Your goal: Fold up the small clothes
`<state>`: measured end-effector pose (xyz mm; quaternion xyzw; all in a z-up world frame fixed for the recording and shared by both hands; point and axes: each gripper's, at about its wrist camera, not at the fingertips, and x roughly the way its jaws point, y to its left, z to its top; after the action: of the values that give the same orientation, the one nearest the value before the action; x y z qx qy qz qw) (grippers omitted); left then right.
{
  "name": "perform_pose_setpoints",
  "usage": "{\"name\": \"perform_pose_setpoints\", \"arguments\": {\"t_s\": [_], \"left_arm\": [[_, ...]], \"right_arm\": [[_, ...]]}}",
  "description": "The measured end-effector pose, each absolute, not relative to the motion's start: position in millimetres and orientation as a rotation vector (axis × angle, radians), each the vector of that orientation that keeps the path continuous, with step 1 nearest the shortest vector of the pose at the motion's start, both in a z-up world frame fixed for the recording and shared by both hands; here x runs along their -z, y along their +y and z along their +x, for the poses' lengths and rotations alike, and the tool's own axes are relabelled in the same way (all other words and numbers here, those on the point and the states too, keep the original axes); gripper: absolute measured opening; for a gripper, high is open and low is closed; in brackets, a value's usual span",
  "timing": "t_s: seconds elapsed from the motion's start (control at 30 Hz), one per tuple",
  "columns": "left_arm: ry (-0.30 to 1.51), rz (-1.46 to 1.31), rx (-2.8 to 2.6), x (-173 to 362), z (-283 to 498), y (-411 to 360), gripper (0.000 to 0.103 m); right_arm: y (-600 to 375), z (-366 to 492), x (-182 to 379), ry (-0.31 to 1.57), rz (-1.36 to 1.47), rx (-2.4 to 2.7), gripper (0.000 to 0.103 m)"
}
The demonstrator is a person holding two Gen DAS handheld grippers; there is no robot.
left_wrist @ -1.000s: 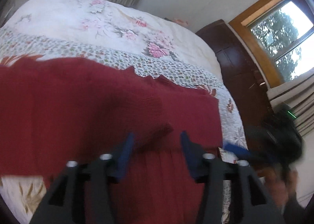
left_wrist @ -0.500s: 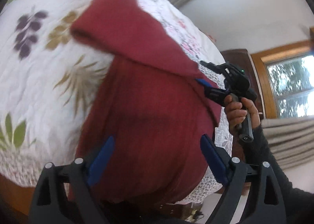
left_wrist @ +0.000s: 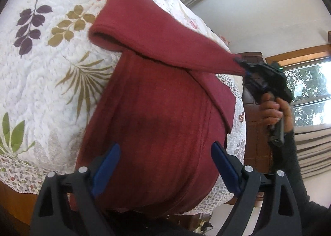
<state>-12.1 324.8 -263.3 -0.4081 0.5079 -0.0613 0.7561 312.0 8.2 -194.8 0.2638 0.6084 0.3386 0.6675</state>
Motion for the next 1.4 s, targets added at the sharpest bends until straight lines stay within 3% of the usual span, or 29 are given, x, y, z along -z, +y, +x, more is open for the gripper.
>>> {"name": "perform_pose_setpoints", "arguments": {"t_s": [0.17, 0.3, 0.97, 1.4], "left_arm": [[1.108, -0.886, 0.153, 262, -4, 315, 0.091], [1.114, -0.874, 0.164, 261, 2, 313, 0.092], [1.040, -0.814, 0.191, 232, 76, 347, 0.092], [1.059, -0.765, 0.243, 228, 108, 327, 0.092]], "right_arm": [[-52, 316, 154, 1.257, 0.605, -0.708, 0.006], [-99, 313, 153, 1.236, 0.629, -0.644, 0.006], [-202, 279, 289, 1.376, 0.765, -0.367, 0.006], [-204, 285, 294, 1.369, 0.717, -0.351, 0.005]]}}
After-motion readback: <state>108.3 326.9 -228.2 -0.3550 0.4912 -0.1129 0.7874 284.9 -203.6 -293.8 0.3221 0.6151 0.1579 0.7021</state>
